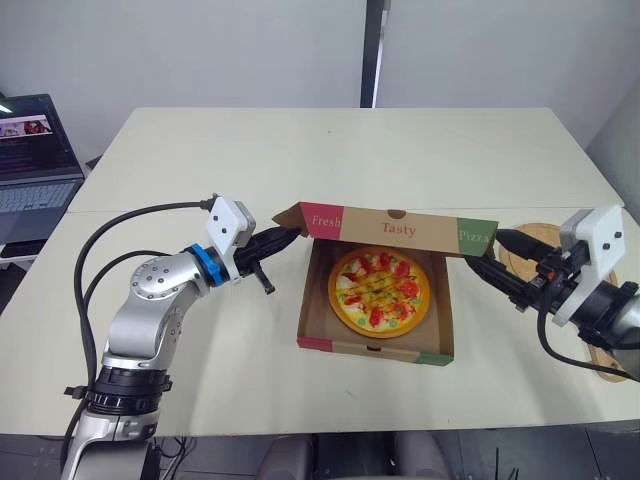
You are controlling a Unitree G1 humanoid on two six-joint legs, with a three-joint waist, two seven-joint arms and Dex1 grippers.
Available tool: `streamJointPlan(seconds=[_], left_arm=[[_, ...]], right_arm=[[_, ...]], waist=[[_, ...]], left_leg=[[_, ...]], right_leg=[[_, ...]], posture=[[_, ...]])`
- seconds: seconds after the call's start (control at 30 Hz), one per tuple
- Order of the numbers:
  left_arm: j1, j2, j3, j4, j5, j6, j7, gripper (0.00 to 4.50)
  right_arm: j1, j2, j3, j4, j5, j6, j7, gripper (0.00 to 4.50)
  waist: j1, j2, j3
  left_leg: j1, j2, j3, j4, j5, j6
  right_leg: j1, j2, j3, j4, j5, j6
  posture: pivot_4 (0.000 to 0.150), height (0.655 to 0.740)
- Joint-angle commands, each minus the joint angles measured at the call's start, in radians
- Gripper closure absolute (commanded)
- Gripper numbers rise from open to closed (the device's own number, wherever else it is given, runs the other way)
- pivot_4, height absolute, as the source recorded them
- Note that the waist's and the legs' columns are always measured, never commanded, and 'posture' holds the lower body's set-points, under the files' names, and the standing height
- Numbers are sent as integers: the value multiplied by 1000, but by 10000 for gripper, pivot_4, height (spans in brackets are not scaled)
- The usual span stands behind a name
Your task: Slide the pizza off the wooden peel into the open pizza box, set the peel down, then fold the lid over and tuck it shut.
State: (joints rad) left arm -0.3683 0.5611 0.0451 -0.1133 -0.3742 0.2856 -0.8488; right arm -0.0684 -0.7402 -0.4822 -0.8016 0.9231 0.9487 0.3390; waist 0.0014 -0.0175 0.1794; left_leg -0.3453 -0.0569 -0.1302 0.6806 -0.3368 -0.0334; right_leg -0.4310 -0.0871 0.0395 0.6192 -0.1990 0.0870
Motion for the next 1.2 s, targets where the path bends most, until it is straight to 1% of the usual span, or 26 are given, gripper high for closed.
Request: streamJointPlan(seconds=[0.03, 0.07, 0.13, 0.27, 0.3, 0.43, 0.67, 0.93, 1.2], left_arm=[[-22, -4, -2, -52, -12, 15, 9, 45000], [-25, -6, -3, -60, -18, 26, 12, 45000], [-35, -9, -5, -77, -30, 53, 18, 45000], [-66, -11, -6, -103, -51, 125, 27, 45000], [-72, -10, -8, -107, -56, 143, 28, 45000], [-119, -16, -19, -110, -89, 240, 28, 45000], [-155, -6, -29, -98, -105, 314, 1, 45000], [-82, 16, -2, -143, -121, 328, -3, 45000], [53, 22, 25, -245, -139, 335, 15, 45000]], right_arm=[[-36, 13, 3, -14, 80, 12, -60, 18552], [-42, 13, 7, -13, 98, 17, -75, 21008], [-51, 5, 16, -12, 121, 27, -101, 27478], [-80, -25, 35, 5, 162, 59, -159, 42319], [-96, -29, 43, 14, 172, 64, -173, 44689], [-178, -42, 82, 58, 196, 91, -222, 44689], [-237, -45, 98, 92, 257, 111, -272, 44689], [-158, -44, 81, 34, 364, 92, -340, 44689], [-64, -48, 90, -32, 453, 37, -446, 44689]], waist=[[-1, 0, 0], [-1, 0, 0], [-1, 0, 0], [-3, 0, 0], [-3, 0, 0], [-4, 0, 0], [-5, 0, 0], [-7, 0, 0], [-9, 0, 0]], left_leg=[[0, 0, 0, 0, 0, 0], [0, 0, 0, 0, 0, 0], [0, 0, 0, 0, 0, 0], [0, 0, 0, 0, 0, 0], [0, 0, 0, 0, 0, 1], [0, 0, 0, 0, 0, 1], [0, 0, 0, 0, 0, 0], [0, 0, 1, 0, 0, 0], [0, 1, 1, -1, -2, 3]], right_leg=[[0, 0, 0, 0, 0, 0], [0, 0, 0, 0, 0, 0], [0, 0, 0, 0, 0, 0], [0, 0, 0, 0, 0, 0], [0, 0, 0, 0, 0, 0], [0, 0, 0, 1, 0, 0], [0, 0, 0, 0, 0, 0], [0, 0, 0, 0, 0, 0], [0, 1, 1, 0, 0, 0]], posture=[[1500, 7400], [1500, 7400], [1500, 7400], [1500, 7400], [1500, 7400], [1500, 7400], [1500, 7400], [1500, 7400], [1500, 7400]])
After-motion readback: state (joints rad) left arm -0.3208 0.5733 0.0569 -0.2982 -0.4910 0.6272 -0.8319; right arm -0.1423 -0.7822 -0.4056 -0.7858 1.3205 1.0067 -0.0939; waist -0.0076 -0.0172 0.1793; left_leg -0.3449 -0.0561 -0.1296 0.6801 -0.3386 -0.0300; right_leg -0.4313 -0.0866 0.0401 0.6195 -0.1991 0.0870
